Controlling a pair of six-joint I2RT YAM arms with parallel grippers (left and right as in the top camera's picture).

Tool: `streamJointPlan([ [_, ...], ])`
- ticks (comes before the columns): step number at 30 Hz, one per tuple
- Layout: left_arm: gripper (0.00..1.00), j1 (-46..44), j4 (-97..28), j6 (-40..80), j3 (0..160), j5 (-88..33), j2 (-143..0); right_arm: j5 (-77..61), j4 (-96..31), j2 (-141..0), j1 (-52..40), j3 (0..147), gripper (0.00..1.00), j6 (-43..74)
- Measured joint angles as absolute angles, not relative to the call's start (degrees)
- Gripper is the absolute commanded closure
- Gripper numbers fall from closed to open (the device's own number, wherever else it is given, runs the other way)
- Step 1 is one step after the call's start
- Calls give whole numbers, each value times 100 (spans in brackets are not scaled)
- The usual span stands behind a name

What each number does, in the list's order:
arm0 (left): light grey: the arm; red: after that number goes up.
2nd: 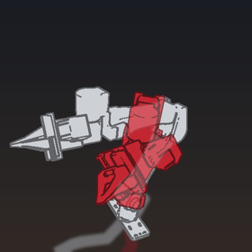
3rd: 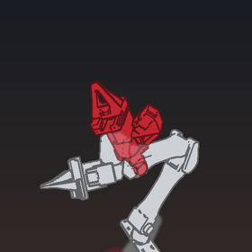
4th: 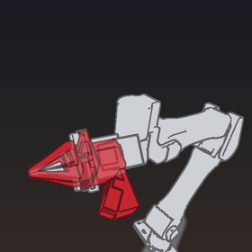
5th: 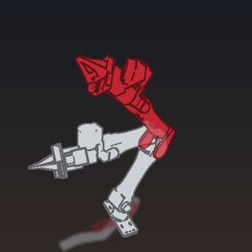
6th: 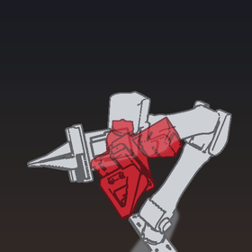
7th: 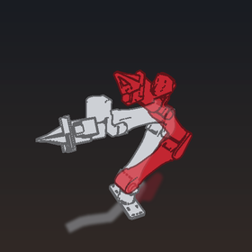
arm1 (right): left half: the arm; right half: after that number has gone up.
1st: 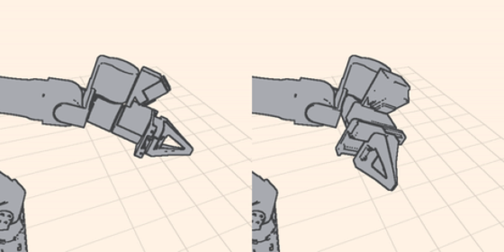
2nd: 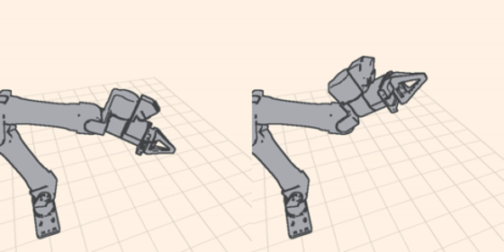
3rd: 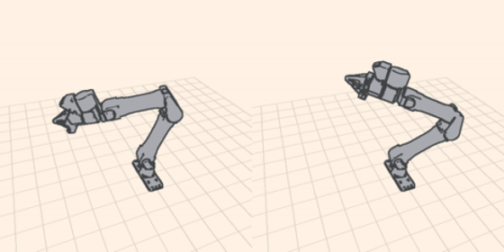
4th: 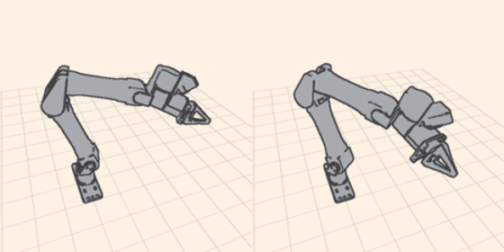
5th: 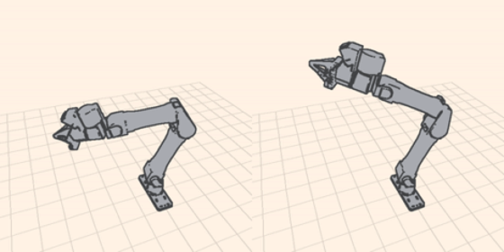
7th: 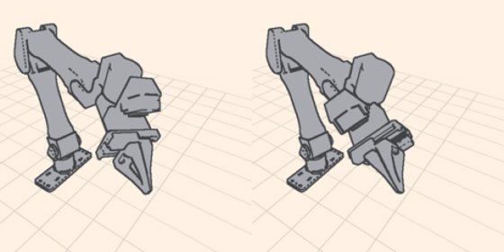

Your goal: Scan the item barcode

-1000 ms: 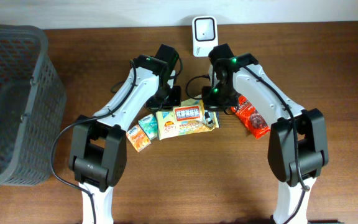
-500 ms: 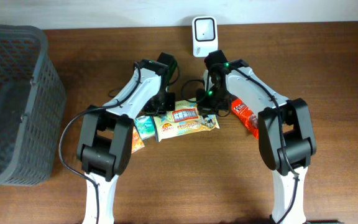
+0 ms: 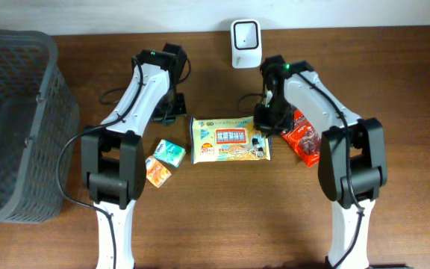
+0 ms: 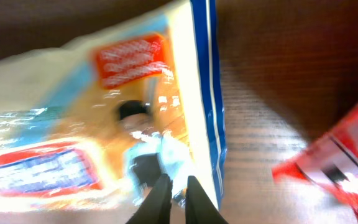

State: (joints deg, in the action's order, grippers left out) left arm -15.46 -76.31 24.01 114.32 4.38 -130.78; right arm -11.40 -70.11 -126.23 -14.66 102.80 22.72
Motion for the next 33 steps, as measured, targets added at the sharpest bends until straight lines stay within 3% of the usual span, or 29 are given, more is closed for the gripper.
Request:
streamJointPlan([
  [2, 100, -1546, -7666, 2259, 11472, -207, -13078, -1232, -7070, -12470, -1466, 10510, 94, 2211],
  [7, 100, -1712, -7199, 1776, 11253, -1599, -13078, -1575, -6694, -12438, -1520, 10497, 96, 1885],
  [11, 100, -2040, -6761, 1686, 10619, -1942, -13080, -1697, -6497, -12538, -1581, 10210, 96, 1861],
  [21, 100, -1719, -7135, 1951, 10519, -725, -13085, -539, -7212, -12652, -1544, 9931, 96, 2123],
  [22, 100, -1680, -7207, 1951, 10608, -701, -13085, -489, -7417, -12663, -1527, 10062, 95, 2126],
  [23, 98, -1605, -7424, 1953, 10871, -659, -13085, -429, -7627, -12672, -1503, 10230, 89, 2128],
  [24, 70, -1525, -7601, 1953, 11183, -635, -13085, -379, -7824, -12672, -1455, 10462, 72, 2123],
  [25, 44, -1472, -7721, 1955, 11430, -615, -13085, -338, -8009, -12672, -1398, 10713, 34, 2130],
  [26, 30, -1417, -7762, 1959, 11622, -600, -13085, -292, -8114, -12672, -1339, 10923, 7, 2104],
  [27, 18, -1382, -7780, 1953, 11736, -615, -13085, -276, -8169, -12672, -1286, 11059, 1, 2108],
  [28, 6, -1367, -7782, 1953, 11756, -648, -13085, -261, -8182, -12672, -1221, 11168, 2, 2115],
  [29, 0, -1358, -7795, 1949, 11749, -731, -13085, -250, -8182, -12672, -1157, 11218, 1, 2104],
  [33, 0, -1372, -7459, 1874, 11531, -1194, -13093, -233, -8191, -12672, -1024, 11220, 1, 2099],
])
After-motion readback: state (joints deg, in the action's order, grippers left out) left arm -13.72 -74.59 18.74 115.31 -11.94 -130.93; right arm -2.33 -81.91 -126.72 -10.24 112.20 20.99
